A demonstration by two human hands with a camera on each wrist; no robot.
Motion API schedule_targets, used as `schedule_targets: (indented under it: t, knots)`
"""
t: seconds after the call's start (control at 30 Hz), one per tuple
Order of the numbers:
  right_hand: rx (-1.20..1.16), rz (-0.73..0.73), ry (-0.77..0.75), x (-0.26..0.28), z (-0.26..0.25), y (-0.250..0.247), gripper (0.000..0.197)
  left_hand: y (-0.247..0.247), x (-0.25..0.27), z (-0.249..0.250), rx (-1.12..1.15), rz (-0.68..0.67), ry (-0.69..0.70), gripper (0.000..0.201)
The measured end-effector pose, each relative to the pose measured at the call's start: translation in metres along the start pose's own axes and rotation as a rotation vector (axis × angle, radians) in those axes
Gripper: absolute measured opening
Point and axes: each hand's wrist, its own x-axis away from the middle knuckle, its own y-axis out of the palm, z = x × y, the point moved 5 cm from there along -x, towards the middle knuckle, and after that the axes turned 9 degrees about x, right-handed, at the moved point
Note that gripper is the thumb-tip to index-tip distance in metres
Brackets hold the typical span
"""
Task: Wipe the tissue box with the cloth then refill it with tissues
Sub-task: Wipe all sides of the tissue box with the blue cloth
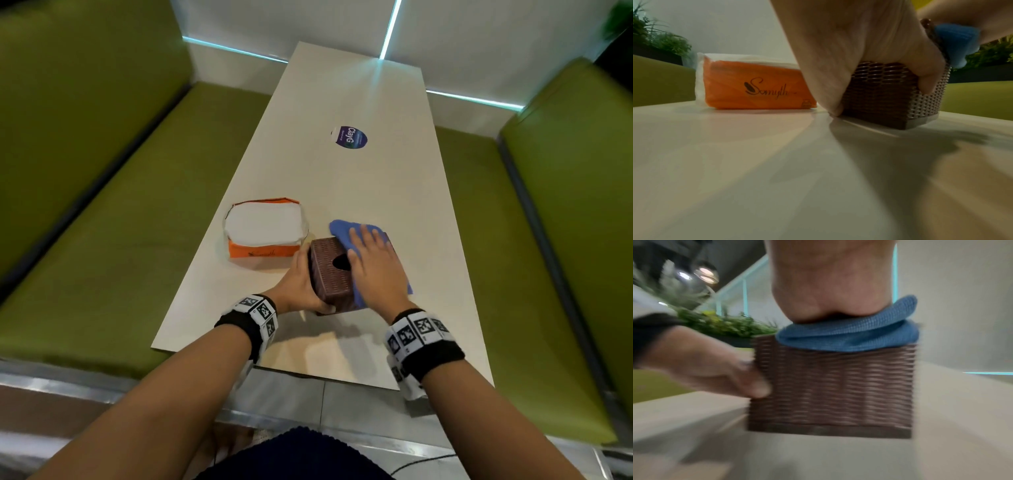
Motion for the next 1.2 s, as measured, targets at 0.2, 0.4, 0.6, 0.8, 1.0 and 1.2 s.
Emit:
schedule_targets:
  t: [0.2,0.4,0.6,0.8,1.0,1.2]
  knots:
    - [-0.065,0.056,0.312,0.029,0.012,0.000,0.057,-0.001,-0.002,-0.001,-0.011,-0.043,-0.034,0.149]
    - [-0.020,-0.037,-0.025,0.021,-0.061,0.002,0.070,0.000,-0.003,0.004,-0.102,-0.020,-0.021,0.149]
    - [0.026,-0.017,0.207,-0.008,0.030,-0.004,0.052,0.000,-0.003,-0.001,-0.039,-0.013,-0.058,0.155]
    - [-0.004,0.057,0.161,0.032,-0.059,0.004,0.057,0.002,-0.001,0.003,-0.008,-0.015,-0.093,0.116]
    - [0.090,-0.062,0.054,-0.018,-0.021,-0.014,0.051,0.001,-0.006,-0.007,-0.043,-0.027,-0.075,0.154]
    - [0.032,-0.007,0.227,0.034,-0.001,0.001,0.053,0.005,-0.012,-0.019,-0.030,-0.030,-0.062,0.140]
